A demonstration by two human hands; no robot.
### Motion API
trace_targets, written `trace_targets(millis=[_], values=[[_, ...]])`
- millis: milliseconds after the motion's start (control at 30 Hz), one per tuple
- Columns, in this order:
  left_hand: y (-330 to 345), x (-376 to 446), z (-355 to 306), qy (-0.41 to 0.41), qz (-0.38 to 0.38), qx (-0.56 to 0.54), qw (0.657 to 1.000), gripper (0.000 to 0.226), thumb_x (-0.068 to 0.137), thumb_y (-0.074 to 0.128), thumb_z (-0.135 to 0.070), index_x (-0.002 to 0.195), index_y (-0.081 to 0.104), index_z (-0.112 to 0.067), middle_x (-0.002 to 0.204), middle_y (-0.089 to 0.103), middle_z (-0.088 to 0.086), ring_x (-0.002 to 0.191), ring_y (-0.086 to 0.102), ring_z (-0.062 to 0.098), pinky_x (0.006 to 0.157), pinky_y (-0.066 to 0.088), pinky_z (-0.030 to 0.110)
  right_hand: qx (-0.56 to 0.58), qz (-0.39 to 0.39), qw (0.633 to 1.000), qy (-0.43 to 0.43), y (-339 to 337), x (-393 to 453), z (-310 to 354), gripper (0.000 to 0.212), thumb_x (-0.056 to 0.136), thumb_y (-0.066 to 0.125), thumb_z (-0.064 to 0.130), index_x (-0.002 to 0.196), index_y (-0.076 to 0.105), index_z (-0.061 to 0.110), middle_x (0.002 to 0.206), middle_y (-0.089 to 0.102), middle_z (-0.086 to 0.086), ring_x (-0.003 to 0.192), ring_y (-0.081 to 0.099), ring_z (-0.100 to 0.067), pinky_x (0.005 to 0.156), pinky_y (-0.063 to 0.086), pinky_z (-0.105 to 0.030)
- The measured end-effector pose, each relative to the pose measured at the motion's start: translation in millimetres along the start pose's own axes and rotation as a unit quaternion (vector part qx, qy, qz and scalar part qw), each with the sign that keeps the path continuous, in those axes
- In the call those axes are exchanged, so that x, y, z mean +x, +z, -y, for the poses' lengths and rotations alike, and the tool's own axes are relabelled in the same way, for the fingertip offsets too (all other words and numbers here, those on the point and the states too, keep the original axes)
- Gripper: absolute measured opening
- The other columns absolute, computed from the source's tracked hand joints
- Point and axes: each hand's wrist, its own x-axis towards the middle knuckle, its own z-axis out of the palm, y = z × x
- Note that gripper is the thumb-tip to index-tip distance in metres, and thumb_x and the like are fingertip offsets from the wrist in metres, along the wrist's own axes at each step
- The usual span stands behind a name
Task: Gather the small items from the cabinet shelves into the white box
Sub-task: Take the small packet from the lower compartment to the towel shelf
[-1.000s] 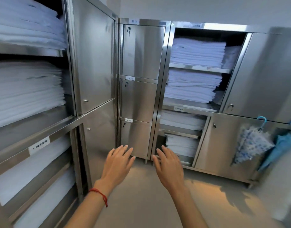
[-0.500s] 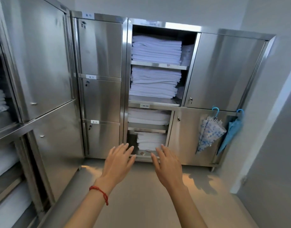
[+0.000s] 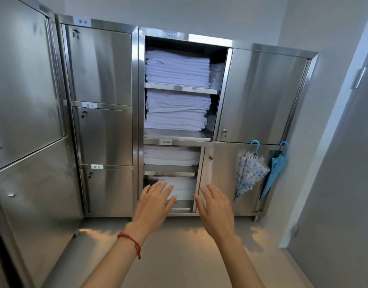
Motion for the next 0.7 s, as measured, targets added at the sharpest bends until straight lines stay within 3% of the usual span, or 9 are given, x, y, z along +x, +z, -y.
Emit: trace_targets(millis=[700], values=[[55, 181, 101, 0.04, 0.017, 0.013, 0.999, 0.049, 0.1, 0.029, -0.045, 0.145, 0.032, -0.027, 0.151, 0.033, -0.005, 0.14, 0.024, 0.01, 0.115, 0.012, 0.03, -0.007, -0.005, 0.999, 0.036, 88, 181, 0, 0.05, 0.1, 0.028, 0.047, 0.142, 0.04, 0.024, 0.15, 0.034, 0.003, 0.139, 0.028, -0.011, 0.112, 0.019, -0.025]])
